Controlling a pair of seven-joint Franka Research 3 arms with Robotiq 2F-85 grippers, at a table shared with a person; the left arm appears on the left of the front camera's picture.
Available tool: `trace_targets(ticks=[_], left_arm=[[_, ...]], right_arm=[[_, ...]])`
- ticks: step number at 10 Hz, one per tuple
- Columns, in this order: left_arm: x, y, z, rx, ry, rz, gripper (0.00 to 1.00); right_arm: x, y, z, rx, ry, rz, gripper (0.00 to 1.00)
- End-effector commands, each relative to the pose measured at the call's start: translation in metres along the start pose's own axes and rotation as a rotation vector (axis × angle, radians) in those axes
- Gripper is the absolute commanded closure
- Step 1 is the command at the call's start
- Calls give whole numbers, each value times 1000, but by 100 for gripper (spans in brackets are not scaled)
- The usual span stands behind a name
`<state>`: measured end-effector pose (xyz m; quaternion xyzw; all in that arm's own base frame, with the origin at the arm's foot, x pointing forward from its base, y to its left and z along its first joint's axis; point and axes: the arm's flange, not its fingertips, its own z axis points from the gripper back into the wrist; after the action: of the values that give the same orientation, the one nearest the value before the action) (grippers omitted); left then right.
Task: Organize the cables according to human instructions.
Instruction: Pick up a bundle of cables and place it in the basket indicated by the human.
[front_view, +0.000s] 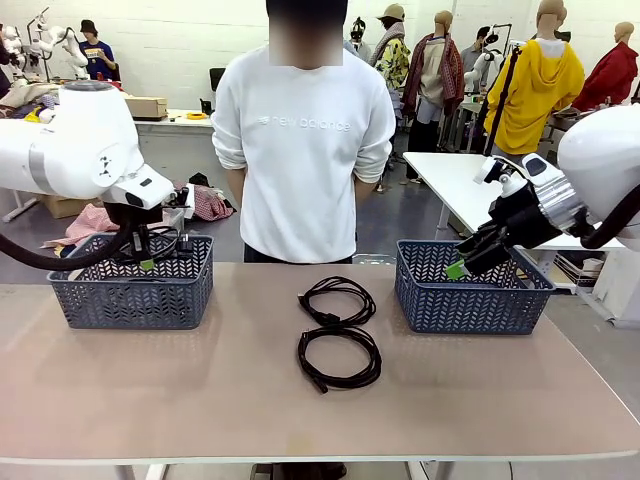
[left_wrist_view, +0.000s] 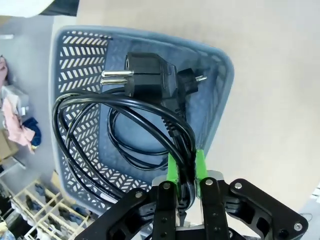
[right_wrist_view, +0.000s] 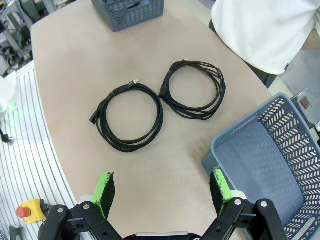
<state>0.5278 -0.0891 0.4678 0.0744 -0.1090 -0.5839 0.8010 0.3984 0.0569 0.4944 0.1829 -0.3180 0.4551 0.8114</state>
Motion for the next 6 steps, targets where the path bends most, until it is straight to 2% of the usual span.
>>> trace_targets(ticks=[1,6], left_arm=[[-6,17,-4,7,-10,6,100],[-7,38,-26,-10,-7,19,100]], right_arm=[[1,-3,-1,12,-34,10,0],[1,-3,-1,12,-34,10,0]])
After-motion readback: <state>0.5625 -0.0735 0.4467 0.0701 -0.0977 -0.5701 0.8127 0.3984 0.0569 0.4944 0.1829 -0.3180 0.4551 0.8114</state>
